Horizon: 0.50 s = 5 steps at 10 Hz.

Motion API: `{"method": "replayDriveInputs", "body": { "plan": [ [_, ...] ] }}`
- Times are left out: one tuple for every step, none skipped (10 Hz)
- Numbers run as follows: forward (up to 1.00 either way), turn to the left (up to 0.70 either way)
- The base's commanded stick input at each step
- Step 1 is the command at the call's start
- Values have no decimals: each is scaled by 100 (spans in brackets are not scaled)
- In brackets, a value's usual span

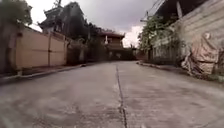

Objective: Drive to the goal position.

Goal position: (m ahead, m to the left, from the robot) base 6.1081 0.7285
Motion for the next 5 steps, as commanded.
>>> {"method": "replayDriveInputs", "body": {
  "plan": [
    [100,-40],
    [100,0],
    [100,0],
    [100,0],
    [100,0]
  ]
}}
